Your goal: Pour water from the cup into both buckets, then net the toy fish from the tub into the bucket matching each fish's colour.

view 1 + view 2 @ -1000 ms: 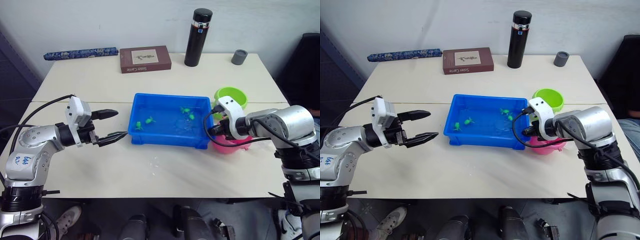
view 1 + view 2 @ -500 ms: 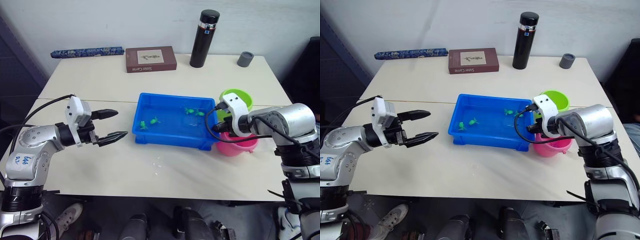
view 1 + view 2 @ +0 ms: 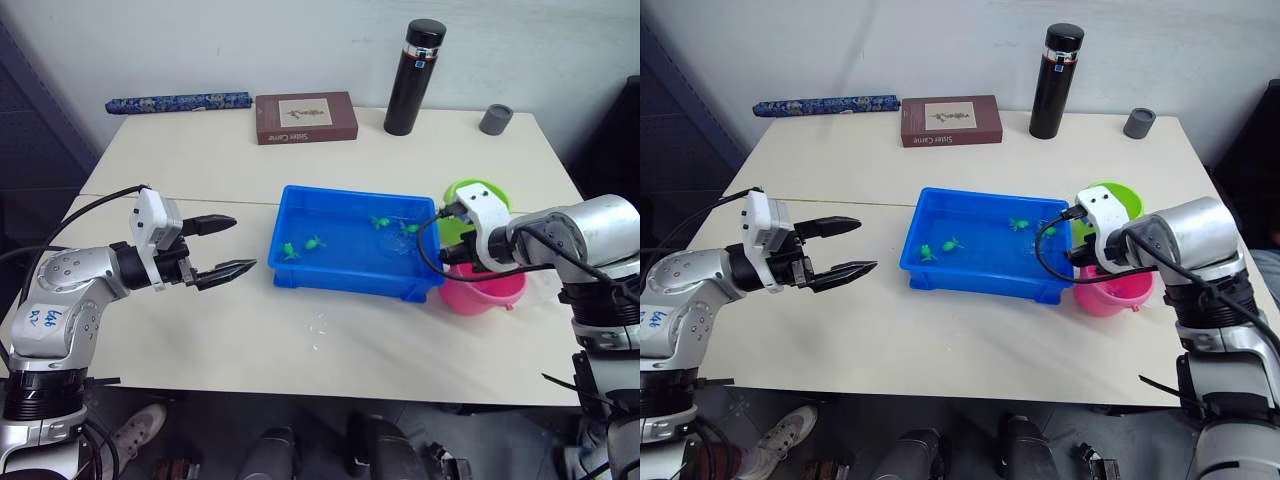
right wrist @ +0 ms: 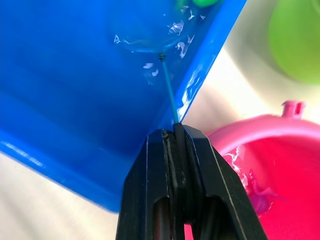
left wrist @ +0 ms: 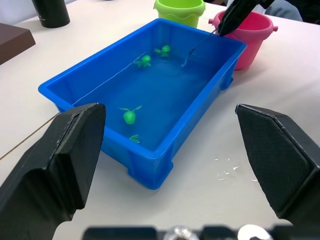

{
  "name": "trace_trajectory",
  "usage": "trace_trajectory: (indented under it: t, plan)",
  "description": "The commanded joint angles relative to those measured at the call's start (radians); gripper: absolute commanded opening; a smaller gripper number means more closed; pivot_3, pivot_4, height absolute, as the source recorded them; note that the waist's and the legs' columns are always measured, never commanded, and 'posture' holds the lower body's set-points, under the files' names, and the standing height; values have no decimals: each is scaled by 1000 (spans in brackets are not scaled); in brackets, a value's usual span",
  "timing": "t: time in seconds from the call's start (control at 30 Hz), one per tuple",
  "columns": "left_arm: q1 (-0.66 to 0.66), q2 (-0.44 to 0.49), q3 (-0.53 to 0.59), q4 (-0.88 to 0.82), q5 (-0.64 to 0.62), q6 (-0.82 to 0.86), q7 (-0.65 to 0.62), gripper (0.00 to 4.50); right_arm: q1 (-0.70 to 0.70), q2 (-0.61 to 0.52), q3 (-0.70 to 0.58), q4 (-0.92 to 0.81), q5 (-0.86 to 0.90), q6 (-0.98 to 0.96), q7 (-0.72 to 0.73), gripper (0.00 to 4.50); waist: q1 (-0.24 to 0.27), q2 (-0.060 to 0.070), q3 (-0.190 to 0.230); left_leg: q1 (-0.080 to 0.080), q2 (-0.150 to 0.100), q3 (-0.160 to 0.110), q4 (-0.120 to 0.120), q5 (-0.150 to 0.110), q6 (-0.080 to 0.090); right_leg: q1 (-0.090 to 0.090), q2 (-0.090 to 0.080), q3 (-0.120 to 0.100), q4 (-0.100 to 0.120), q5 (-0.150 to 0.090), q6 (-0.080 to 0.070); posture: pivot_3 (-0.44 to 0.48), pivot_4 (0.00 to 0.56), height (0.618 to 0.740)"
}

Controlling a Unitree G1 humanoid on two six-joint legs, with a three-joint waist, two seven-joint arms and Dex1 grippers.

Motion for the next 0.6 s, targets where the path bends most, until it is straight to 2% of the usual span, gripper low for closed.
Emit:
trace_trajectory:
  t: [0.03, 0.33, 0.6]
  plan:
    - [-5, 5, 19, -9, -11, -16, 2, 4472, 12, 7, -49, -20, 74, 24, -40, 0, -4, 0, 0, 0, 0, 0, 0, 0, 0, 0, 0, 0, 0, 0, 0, 0, 150, 739]
    - [-8, 3, 16, -6, -11, -21, 3, 4472, 1, 6, -98, 10, 328, 24, -192, 0, -13, 0, 0, 0, 2, 0, -1, 1, -2, -1, 1, -1, 0, 0, 0, 0, 150, 739]
    - [-2, 4, 19, -9, -11, -23, 5, 4472, -64, 19, -144, 83, 588, 24, -454, 0, -19, 0, 0, 0, 2, 0, -1, 1, -2, -1, 1, -1, -1, 0, 0, 0, 150, 739]
